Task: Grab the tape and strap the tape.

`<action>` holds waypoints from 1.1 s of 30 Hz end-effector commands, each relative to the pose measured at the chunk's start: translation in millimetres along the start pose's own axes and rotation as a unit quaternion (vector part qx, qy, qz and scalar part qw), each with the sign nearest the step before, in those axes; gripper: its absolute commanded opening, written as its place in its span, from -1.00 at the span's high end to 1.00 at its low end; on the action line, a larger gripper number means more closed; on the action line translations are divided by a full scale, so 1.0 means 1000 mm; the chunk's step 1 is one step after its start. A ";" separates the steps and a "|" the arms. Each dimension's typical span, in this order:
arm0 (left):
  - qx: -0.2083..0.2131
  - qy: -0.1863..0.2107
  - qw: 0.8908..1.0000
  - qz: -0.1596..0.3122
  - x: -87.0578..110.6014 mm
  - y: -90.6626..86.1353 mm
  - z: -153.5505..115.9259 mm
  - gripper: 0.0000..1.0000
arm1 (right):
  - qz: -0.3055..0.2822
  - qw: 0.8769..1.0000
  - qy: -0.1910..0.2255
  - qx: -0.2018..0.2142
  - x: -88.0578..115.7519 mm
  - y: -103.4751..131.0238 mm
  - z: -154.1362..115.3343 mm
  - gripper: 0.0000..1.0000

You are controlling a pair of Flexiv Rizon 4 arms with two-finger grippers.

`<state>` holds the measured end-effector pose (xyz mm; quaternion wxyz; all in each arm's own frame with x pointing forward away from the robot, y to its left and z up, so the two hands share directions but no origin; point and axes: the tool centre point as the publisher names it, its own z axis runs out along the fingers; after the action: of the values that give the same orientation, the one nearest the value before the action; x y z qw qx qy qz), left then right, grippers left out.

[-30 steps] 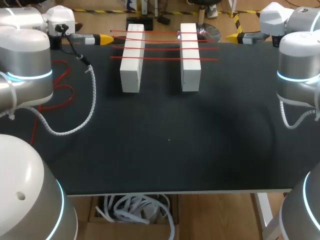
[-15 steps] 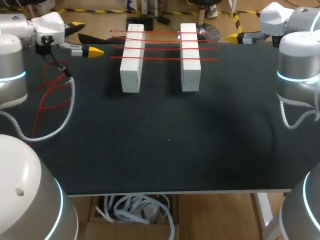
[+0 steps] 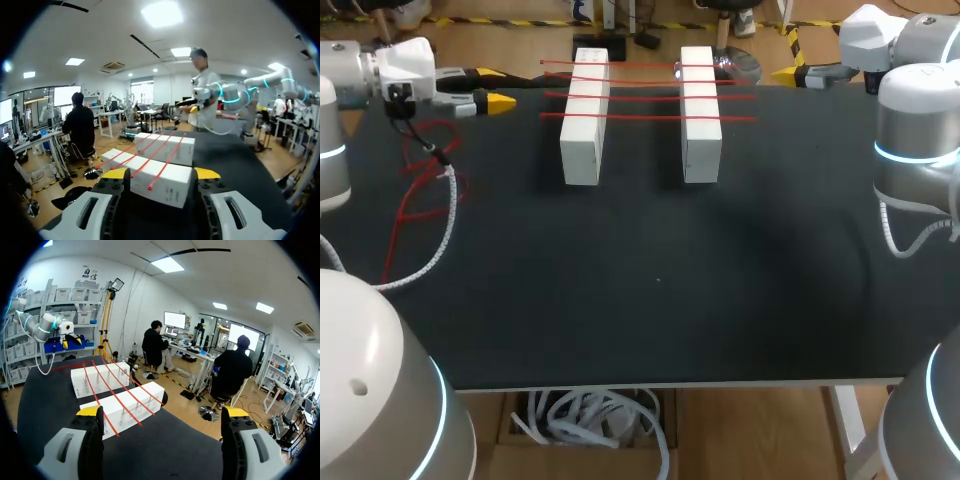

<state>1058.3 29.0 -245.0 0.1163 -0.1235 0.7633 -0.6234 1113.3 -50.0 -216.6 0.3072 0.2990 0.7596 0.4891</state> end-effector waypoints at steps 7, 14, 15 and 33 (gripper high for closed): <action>0.005 0.041 0.999 0.012 -0.005 0.008 0.011 0.10 | 0.000 1.000 0.000 0.001 0.000 0.000 0.000 -1.00; 0.017 0.079 0.997 0.016 -0.002 0.012 0.024 0.25 | 0.000 1.000 0.000 0.001 0.000 0.000 0.000 -1.00; 0.015 0.079 0.997 0.017 -0.002 0.012 0.025 0.30 | 0.000 1.000 0.000 0.001 0.000 0.000 0.000 -1.00; 0.013 0.125 0.992 0.007 -0.007 0.029 0.036 0.47 | 0.000 1.000 0.000 0.001 0.000 0.000 0.000 -1.00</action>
<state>1068.8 2.5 -274.4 0.0440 -0.0502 0.7661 -0.6393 1113.3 -50.1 -216.6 0.3072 0.2990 0.7596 0.4891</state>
